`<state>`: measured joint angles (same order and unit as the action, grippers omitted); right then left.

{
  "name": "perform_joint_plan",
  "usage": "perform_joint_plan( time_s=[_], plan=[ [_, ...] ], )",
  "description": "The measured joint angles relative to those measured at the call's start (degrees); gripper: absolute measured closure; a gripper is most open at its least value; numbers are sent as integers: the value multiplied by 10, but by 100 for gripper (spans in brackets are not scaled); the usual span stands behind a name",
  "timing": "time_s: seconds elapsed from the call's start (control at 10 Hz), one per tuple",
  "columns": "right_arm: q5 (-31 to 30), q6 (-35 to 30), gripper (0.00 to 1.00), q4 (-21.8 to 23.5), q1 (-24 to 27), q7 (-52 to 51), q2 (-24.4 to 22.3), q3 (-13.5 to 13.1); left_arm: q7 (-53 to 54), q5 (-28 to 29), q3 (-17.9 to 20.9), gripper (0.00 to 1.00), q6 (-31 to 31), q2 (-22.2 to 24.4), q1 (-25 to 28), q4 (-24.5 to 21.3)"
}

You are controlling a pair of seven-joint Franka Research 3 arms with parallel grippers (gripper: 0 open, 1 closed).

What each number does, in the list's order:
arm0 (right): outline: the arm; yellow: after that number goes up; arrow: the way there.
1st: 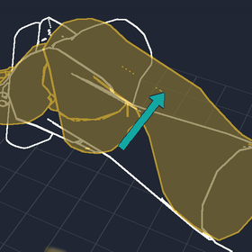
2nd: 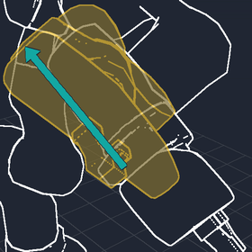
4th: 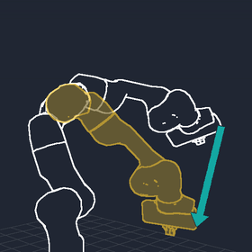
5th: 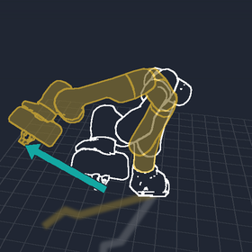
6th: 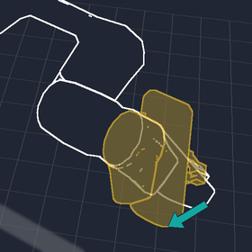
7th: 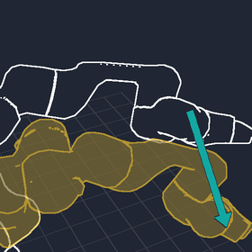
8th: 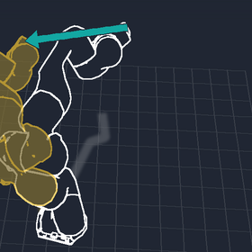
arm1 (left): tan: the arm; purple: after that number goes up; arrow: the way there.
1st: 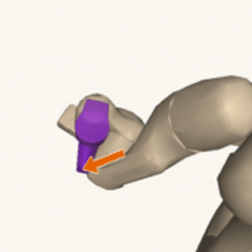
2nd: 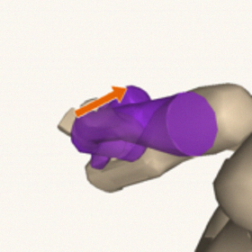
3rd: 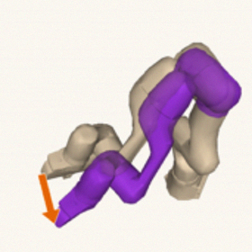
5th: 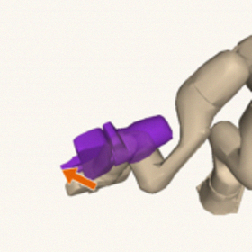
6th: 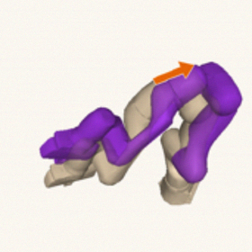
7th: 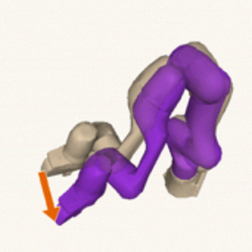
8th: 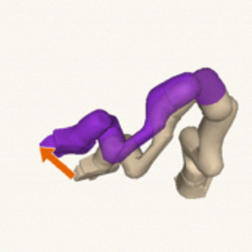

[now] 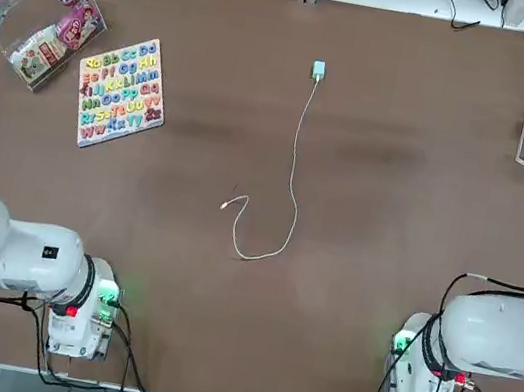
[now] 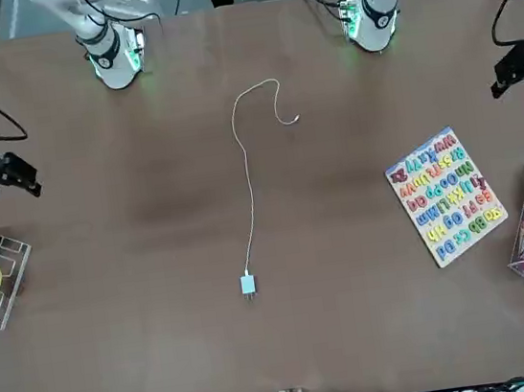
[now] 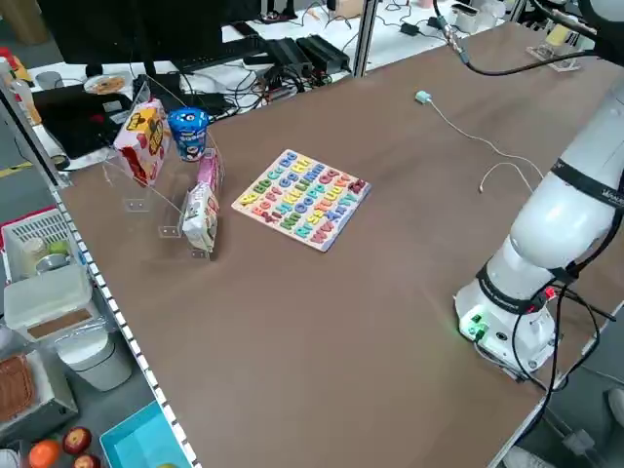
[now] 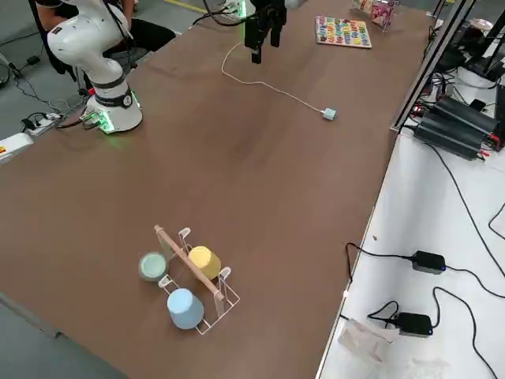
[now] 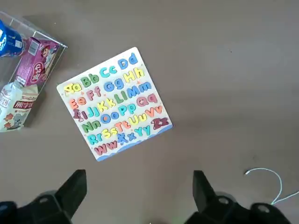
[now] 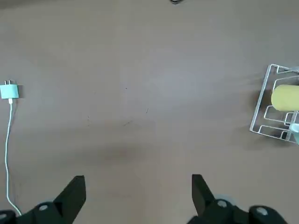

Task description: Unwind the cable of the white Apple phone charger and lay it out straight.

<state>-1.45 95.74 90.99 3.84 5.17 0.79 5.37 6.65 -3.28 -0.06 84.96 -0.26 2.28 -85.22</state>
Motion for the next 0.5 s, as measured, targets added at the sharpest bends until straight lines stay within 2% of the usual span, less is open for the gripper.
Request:
perform_joint_plan(
  time_s=[0.5],
  plan=[
    [0,0,0,0,-2,0,0,0,-23,22,-14,0,0,1,-13,0]
  ],
)
